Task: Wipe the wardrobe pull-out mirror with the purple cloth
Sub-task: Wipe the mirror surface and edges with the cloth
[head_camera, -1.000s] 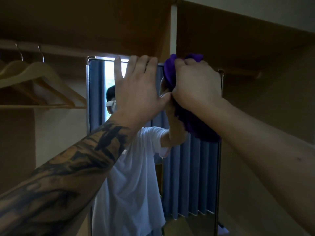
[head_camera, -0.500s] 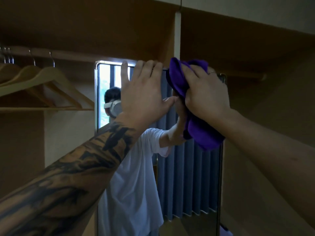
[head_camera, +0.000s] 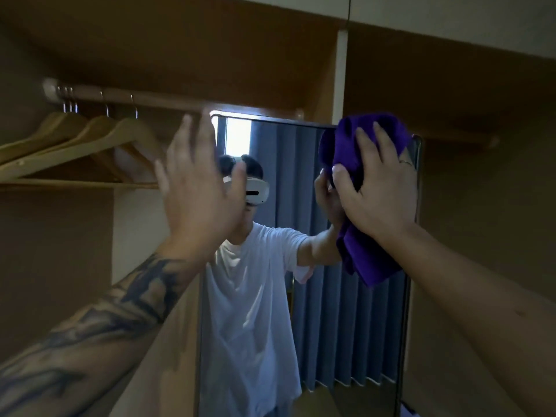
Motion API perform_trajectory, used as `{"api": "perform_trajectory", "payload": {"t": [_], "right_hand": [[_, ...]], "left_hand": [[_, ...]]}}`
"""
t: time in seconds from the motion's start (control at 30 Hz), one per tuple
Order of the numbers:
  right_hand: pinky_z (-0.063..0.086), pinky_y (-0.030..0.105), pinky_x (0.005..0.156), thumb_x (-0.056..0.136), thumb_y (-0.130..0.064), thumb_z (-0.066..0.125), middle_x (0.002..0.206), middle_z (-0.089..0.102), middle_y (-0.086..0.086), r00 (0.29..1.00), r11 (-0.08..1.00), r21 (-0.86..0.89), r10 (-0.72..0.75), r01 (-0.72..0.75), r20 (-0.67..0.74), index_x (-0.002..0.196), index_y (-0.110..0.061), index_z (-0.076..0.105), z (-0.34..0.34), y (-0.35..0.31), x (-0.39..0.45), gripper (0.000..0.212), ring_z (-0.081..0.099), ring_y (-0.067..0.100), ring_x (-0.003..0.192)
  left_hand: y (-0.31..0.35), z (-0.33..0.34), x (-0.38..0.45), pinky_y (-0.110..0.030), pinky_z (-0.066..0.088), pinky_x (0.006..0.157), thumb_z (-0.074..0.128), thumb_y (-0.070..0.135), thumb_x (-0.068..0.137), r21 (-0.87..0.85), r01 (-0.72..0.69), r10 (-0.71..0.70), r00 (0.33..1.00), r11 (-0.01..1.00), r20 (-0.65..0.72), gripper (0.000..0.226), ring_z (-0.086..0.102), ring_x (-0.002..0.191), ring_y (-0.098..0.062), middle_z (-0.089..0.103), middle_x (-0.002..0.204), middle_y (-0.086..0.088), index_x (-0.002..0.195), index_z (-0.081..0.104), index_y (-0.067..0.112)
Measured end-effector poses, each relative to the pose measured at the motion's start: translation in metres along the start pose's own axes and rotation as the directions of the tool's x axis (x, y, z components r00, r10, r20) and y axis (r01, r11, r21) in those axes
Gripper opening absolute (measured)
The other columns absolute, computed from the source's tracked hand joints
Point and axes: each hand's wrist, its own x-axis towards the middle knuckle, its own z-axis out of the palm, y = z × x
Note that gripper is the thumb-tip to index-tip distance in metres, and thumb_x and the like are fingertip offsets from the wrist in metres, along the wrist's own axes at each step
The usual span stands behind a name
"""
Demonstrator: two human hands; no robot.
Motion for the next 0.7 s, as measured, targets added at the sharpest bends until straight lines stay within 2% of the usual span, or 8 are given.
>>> {"api": "perform_trajectory", "payload": {"t": [0.07,0.17,0.2,0.3,0.4,0.53,0.6,0.7], "right_hand": [[0.031,0.053,0.120,0.103,-0.061,0.031,0.168,0.029,0.011,1.000,0.999,-0.032,0.027,-0.027,-0.005,0.161,-0.019,0.032,0.006,-0.012,-0.001,0.071,0.034,0.039,0.149],[0.028,0.055,0.122,0.105,-0.061,0.022,0.168,0.031,0.012,0.999,0.998,-0.056,0.038,-0.039,-0.021,0.161,-0.019,0.033,0.015,-0.042,-0.003,0.070,0.038,0.046,0.145],[0.026,0.056,0.122,0.106,-0.060,0.022,0.168,0.030,0.012,0.999,0.998,-0.062,0.030,-0.031,-0.018,0.161,-0.020,0.033,0.019,-0.054,-0.003,0.069,0.038,0.049,0.144],[0.020,0.057,0.124,0.107,-0.058,0.021,0.170,0.025,0.010,1.000,0.996,-0.094,-0.007,0.007,-0.001,0.163,-0.022,0.028,0.026,-0.080,-0.002,0.067,0.032,0.051,0.148],[0.011,0.055,0.126,0.107,-0.058,0.021,0.172,0.018,0.007,0.989,0.982,-0.120,-0.143,0.145,0.032,0.164,-0.027,0.022,0.029,-0.100,-0.002,0.065,0.021,0.048,0.154],[0.006,0.051,0.127,0.106,-0.055,0.028,0.171,0.023,0.004,0.846,0.844,-0.091,-0.517,0.529,0.132,0.163,-0.028,0.028,0.031,-0.119,-0.005,0.063,0.017,0.041,0.157],[0.009,0.050,0.127,0.106,-0.054,0.028,0.171,0.024,0.001,0.756,0.756,-0.093,-0.624,0.648,0.199,0.163,-0.030,0.028,0.027,-0.107,0.002,0.062,0.018,0.039,0.157],[0.012,0.046,0.123,0.109,-0.053,0.024,0.170,0.024,-0.002,0.694,0.673,-0.171,-0.682,0.719,0.233,0.163,-0.033,0.024,0.014,-0.064,0.022,0.058,0.024,0.035,0.155]], "left_hand": [[-0.012,0.001,-0.008,-0.048,0.037,0.119,0.054,0.041,0.106,-0.190,0.138,-0.131,0.990,0.972,0.051,0.074,0.035,0.151,-0.029,0.027,0.170,-0.007,0.167,0.014,0.027],[-0.019,0.007,-0.023,-0.025,0.048,0.102,0.043,0.030,0.113,-0.430,0.198,-0.142,0.977,0.881,0.160,0.054,0.057,0.133,-0.016,0.056,0.153,-0.001,0.165,0.029,0.025],[-0.020,0.008,-0.027,-0.024,0.051,0.103,0.041,0.028,0.114,-0.487,0.198,-0.139,0.978,0.851,0.154,0.049,0.059,0.130,-0.015,0.061,0.147,0.000,0.163,0.035,0.025],[-0.026,0.014,-0.032,-0.054,0.052,0.104,0.037,0.030,0.115,-0.630,0.259,-0.185,0.966,0.732,0.183,0.043,0.062,0.125,-0.039,0.068,0.134,-0.012,0.157,0.044,0.034],[-0.028,0.020,-0.036,-0.055,0.055,0.099,0.038,0.036,0.112,-0.693,0.324,-0.247,0.946,0.644,0.212,0.043,0.063,0.123,-0.040,0.071,0.127,-0.008,0.153,0.049,0.043],[-0.034,0.025,-0.037,-0.023,0.053,0.088,0.042,0.030,0.109,-0.785,0.366,-0.264,0.928,0.500,0.264,0.042,0.068,0.108,-0.007,0.074,0.122,0.000,0.148,0.057,0.023],[-0.033,0.023,-0.036,-0.027,0.049,0.092,0.046,0.030,0.106,-0.796,0.384,-0.287,0.918,0.467,0.274,0.043,0.064,0.103,-0.007,0.070,0.124,-0.019,0.145,0.061,0.020],[-0.031,0.022,-0.039,-0.042,0.045,0.110,0.048,0.030,0.105,-0.830,0.386,-0.301,0.912,0.403,0.278,0.036,0.064,0.129,-0.023,0.070,0.136,-0.009,0.133,0.067,0.043]]}}
